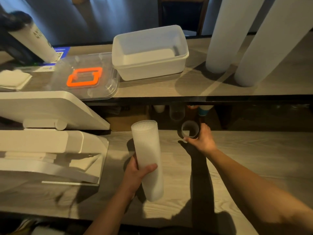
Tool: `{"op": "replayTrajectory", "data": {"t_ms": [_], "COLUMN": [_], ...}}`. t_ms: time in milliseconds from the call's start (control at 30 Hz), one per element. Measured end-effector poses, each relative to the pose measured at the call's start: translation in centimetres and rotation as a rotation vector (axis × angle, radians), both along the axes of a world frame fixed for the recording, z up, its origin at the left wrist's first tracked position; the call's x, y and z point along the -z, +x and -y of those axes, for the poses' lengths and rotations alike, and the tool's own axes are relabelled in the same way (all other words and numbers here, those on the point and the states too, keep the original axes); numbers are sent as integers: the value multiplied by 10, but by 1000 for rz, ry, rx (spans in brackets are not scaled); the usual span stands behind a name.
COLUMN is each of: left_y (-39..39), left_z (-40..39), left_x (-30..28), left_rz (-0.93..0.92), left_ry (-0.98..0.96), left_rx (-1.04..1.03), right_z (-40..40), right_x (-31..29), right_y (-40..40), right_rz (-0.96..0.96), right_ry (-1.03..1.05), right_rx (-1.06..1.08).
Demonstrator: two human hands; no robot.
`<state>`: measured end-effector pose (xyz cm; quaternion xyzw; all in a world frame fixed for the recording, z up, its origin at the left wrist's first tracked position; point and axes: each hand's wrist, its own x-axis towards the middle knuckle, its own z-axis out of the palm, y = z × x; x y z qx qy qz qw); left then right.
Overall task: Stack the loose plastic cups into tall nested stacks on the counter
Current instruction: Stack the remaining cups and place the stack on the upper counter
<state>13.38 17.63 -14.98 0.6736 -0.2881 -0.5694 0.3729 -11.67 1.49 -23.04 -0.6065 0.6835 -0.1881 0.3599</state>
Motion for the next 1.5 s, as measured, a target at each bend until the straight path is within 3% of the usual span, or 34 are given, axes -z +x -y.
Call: {"op": "replayTrajectory", "data": {"t_ms": [133,233,533,767,1000,1233,1500], "left_y": [3,4,3,0,6,16,26], "left_z": [-7,-8,-6,-4,-7,-18,-30], "left_x": [2,3,2,-6,-20,-24,-28], "left_rz": [8,24,158,265,289,285,323], "left_ry": [13,15,21,10,-38,-8,-40], "left_rx": [-8,-11,36,173,288,397,421], "right_z": [6,1,-34,-51,-43,-54,-61], "right_x": [1,2,-28,-100,-138,-146,-148], "right_y": [8,12,12,-2,5,23,45], "right_rz": [-81,-60,465,735,688,604,597], "right_ry": [51,60,122,102,-48,-19,38], "right_rx": [-133,-120,127,-36,-53,-217,-248]}}
